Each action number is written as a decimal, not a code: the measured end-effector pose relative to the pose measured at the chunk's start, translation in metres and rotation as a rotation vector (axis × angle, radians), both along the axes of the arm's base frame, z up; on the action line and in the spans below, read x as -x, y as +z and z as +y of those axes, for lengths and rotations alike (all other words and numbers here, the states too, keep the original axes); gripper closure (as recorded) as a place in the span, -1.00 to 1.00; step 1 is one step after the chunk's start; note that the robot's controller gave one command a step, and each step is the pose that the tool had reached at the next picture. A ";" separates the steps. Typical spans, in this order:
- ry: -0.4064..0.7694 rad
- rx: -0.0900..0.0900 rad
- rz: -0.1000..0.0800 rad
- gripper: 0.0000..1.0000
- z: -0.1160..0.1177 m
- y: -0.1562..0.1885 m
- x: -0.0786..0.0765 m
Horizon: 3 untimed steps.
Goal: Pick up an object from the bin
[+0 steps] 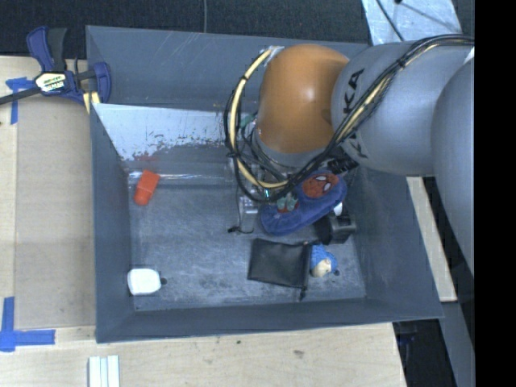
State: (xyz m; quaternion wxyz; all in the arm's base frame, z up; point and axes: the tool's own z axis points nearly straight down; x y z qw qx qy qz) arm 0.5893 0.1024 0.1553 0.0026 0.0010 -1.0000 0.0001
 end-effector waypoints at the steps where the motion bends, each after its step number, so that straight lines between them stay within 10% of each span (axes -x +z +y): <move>1: -0.060 0.002 -0.006 -1.00 -0.055 0.025 0.027; 2: 0.011 0.000 -0.002 -1.00 -0.059 -0.089 0.036; 3: 0.010 -0.001 -0.010 1.00 -0.059 -0.084 0.033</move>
Offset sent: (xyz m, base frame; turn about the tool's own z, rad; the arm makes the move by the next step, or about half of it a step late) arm -0.0273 -0.0511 0.0233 0.0547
